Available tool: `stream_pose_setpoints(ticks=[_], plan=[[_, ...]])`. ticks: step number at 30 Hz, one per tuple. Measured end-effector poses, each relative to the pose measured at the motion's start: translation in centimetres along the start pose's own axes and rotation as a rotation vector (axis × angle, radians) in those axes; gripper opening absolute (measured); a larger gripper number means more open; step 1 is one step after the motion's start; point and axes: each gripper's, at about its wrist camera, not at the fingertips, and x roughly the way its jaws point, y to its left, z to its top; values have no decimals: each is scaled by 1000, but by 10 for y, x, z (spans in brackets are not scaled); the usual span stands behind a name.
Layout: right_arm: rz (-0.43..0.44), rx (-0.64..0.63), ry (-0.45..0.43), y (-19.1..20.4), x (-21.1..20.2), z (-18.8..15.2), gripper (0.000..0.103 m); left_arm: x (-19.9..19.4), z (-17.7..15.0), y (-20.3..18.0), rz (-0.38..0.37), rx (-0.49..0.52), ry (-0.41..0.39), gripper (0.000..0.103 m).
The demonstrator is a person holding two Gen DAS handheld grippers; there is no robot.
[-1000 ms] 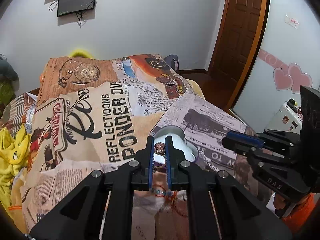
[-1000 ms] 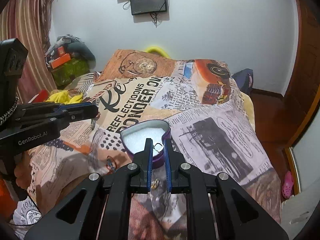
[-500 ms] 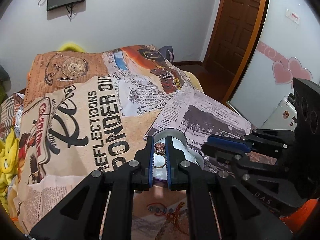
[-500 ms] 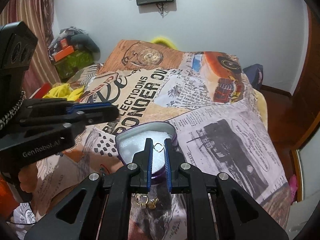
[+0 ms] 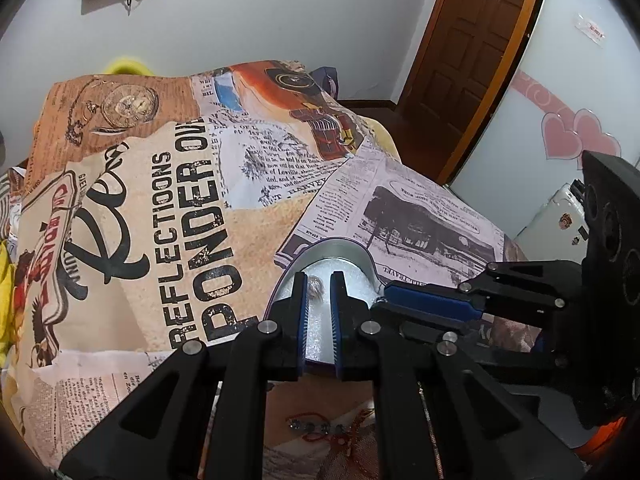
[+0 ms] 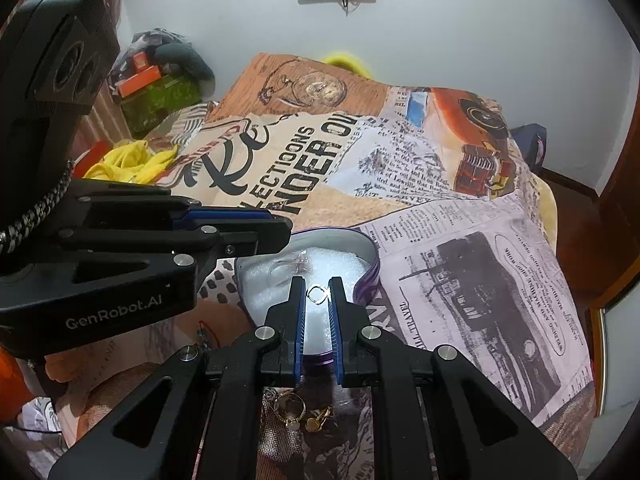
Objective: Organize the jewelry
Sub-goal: 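Carry both held rings over the purple heart tin and lower them into the foam, then open both tools to release the rings into the tin, then lift away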
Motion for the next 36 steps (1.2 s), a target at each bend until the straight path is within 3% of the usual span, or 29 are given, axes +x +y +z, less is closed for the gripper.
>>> stream_pose_setpoints(ticks=[14,24,29,36], plan=[[11,12,48,2,9,0,10,-15,0,2,43,5,-27,9],[-15,11,33,6,-7,1,11,-35,-8,1,74,3,-40,9],[-30,17,19,9,-20,-1,21,-50,-13,-4,86,8,-53,9],[-55,33,0,8,-39,-6,22,-65,-24,-12,108,25,-49,17]])
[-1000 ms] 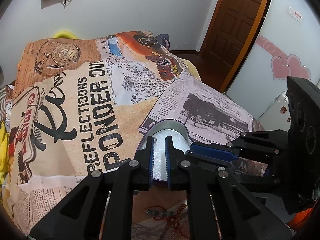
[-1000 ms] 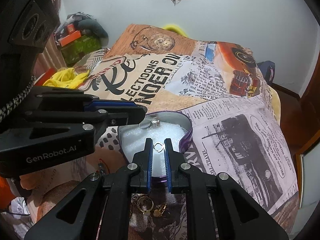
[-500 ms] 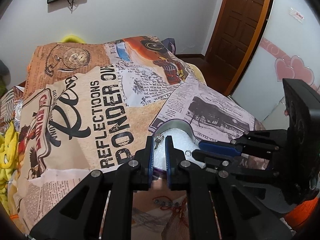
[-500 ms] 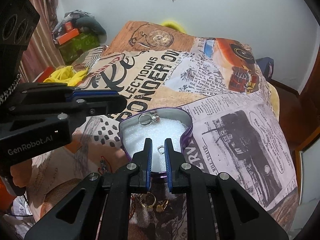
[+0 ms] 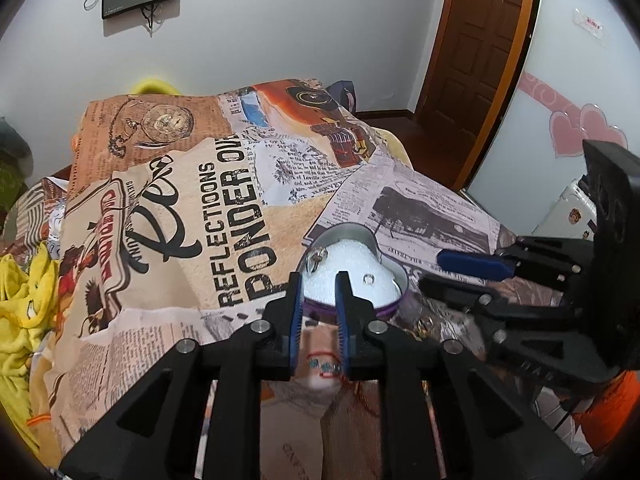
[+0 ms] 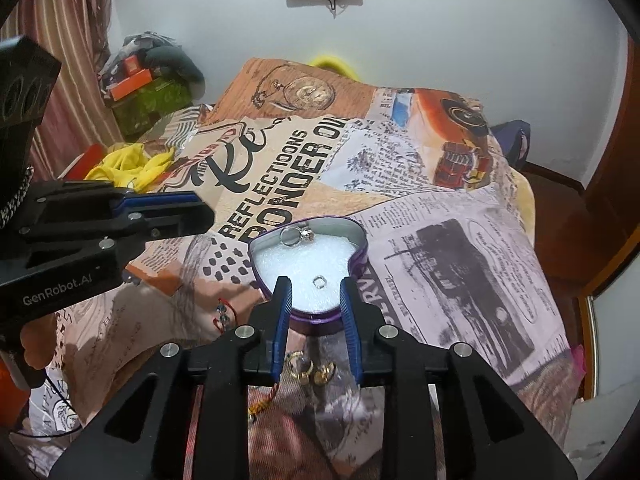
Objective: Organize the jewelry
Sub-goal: 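Open both tools to release the rings into the tin, then lift away, then grasp the red-cord gold bracelet with the left tool while the right tool grasps a silver ring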
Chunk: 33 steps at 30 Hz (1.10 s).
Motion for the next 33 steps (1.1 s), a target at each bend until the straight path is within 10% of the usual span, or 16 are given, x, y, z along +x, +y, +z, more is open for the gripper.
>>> stream_pose_setpoints(ticks=[33], plan=[[8,57,103,-2,-8,-55,25,38,-75,-32,-42,70,225,22]])
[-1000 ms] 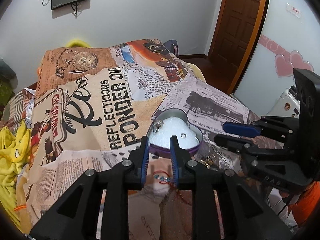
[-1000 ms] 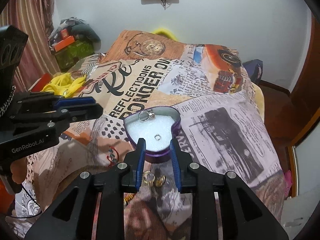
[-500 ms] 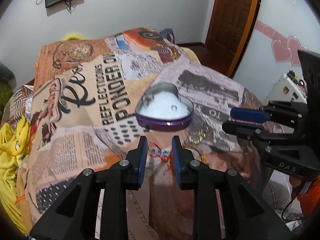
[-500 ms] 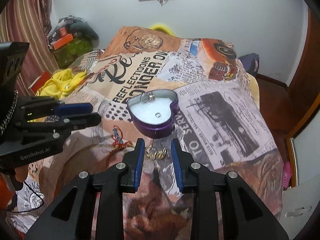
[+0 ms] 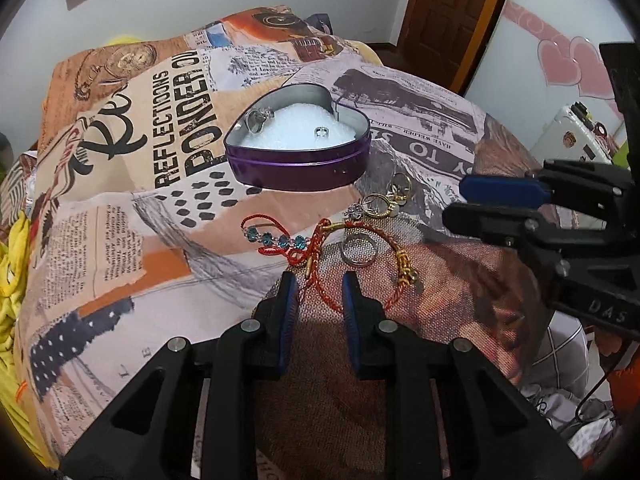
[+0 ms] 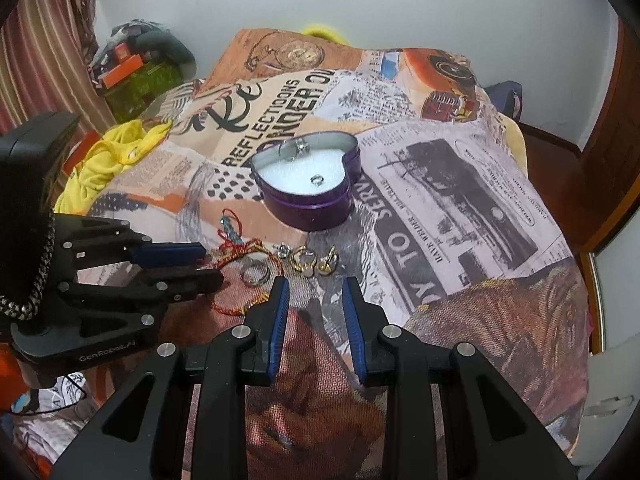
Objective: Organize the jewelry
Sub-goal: 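Grasp the red-cord gold bracelet with the left tool while the right tool grasps a silver ring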
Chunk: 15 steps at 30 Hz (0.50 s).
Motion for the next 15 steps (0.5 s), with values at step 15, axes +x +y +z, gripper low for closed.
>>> stream_pose_setpoints(ticks=[15], plan=[[17,19,11,0,2,-4,25,1,3,11,-30,-74,-16,4]])
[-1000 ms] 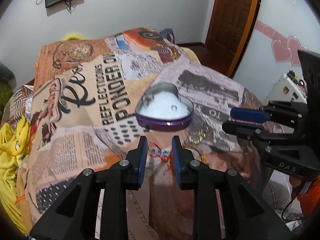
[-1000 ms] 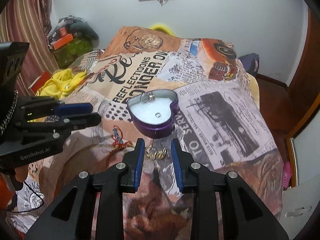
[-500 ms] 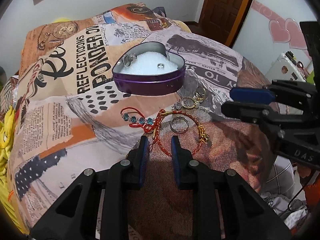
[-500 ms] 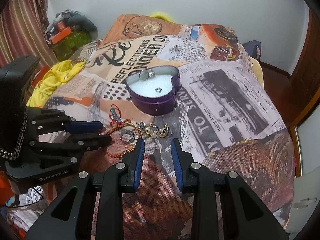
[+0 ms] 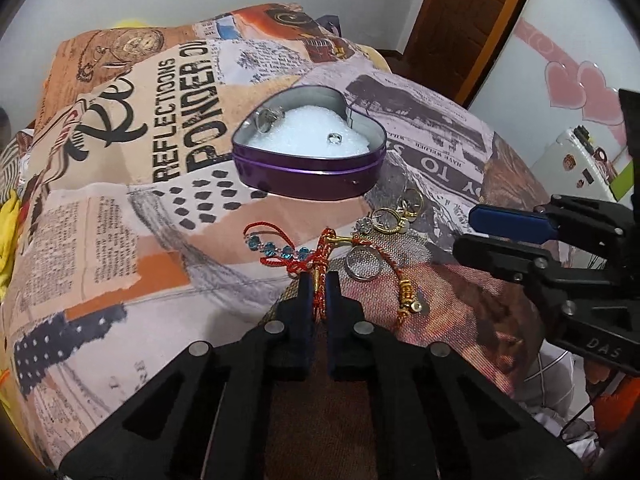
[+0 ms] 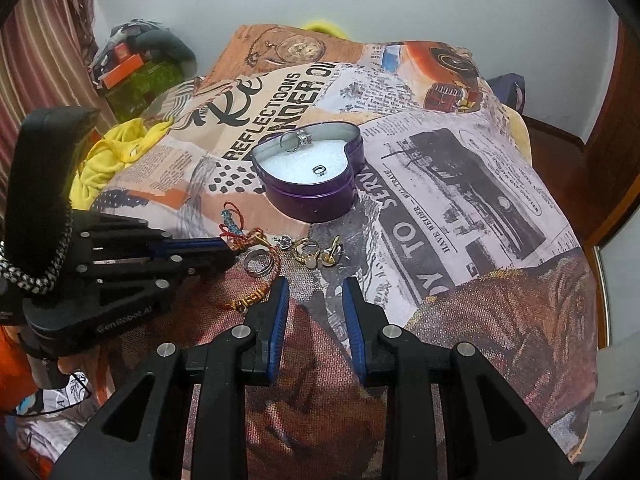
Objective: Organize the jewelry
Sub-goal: 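Grasp the red-cord gold bracelet with the left tool while the right tool grasps a silver ring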
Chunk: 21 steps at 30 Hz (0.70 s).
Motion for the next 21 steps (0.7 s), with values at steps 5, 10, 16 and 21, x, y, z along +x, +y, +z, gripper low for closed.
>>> stream_pose_setpoints(ticks=[5,10,16,21], plan=[[14,-13,12,6,4,0,25,-29,-2,5,-6,-10,-66,4],[35,-47,34,21,14,0,25,-54,-5,14,27,-24,-125,4],[58,-66,63,35,31,3,25,-60,-13,29,55,-43,-139,4],[47,-80,58,41,40,7,25,-54,-22,41,55,-69,-112,4]])
